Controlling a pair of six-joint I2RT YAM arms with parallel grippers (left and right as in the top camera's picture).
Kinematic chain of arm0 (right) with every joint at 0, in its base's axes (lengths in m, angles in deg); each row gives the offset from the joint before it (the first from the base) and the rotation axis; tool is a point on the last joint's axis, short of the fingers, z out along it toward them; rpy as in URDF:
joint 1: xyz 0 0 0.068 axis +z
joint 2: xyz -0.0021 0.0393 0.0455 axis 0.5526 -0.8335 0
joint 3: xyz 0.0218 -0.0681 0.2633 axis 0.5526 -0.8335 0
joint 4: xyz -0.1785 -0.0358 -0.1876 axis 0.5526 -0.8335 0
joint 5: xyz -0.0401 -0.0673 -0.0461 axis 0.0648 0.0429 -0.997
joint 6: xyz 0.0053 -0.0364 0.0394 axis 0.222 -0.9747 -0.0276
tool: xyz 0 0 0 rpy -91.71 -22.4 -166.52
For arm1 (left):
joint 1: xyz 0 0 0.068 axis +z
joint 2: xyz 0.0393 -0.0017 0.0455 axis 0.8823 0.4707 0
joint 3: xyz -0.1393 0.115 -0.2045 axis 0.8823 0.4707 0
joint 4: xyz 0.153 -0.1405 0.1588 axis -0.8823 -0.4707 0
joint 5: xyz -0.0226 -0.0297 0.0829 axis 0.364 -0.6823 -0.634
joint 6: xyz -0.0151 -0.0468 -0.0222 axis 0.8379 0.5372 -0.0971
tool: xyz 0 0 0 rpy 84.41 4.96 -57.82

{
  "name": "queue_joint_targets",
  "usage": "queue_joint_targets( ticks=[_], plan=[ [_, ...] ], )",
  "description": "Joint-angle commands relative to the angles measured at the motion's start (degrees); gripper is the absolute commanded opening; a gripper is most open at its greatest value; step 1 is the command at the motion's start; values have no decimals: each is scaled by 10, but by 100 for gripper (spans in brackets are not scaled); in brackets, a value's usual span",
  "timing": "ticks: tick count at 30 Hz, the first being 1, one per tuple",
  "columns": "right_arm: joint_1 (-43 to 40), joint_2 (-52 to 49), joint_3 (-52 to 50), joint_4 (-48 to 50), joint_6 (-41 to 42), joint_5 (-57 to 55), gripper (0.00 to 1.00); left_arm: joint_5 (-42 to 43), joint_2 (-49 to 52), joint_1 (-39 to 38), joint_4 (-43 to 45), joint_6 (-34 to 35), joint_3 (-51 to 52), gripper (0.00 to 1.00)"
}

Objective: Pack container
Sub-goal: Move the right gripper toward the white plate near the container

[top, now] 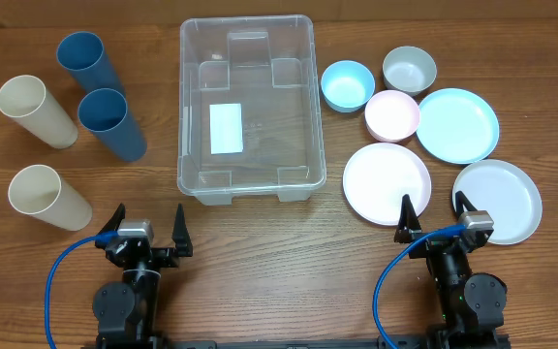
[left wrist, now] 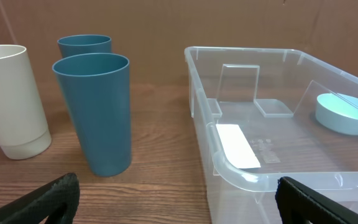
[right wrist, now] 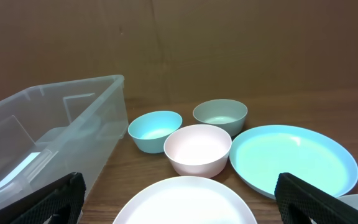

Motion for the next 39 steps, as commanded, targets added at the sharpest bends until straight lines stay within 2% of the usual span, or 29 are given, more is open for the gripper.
queue_joint_targets(
  ticks=[1,17,20,25,27,34,36,39],
  plan=[
    [-2,3,-6,3,-4,-3,100,-8,-5,3,-1,-13,2,100],
    [-2,3,-6,12,-4,-28,100,-8,-5,3,-1,-13,2,100],
    [-2,4,0,29,38,-33,100,-8,-5,3,-1,-13,2,100],
    [-2,-25,107,-83,142,4,100,-8,-5,3,-1,-13,2,100],
    [-2,-81,180,-139,165,10,100,-8,-5,3,-1,-13,2,100],
    [-2,-544,574,-474,162,70,100,-8,-5,3,-1,-13,2,100],
    [-2,-678,629,-519,162,104,100,-8,-5,3,-1,-13,2,100],
    [-2,-763,629,-539,138,122,100,-8,-5,3,-1,-13,2,100]
  ],
)
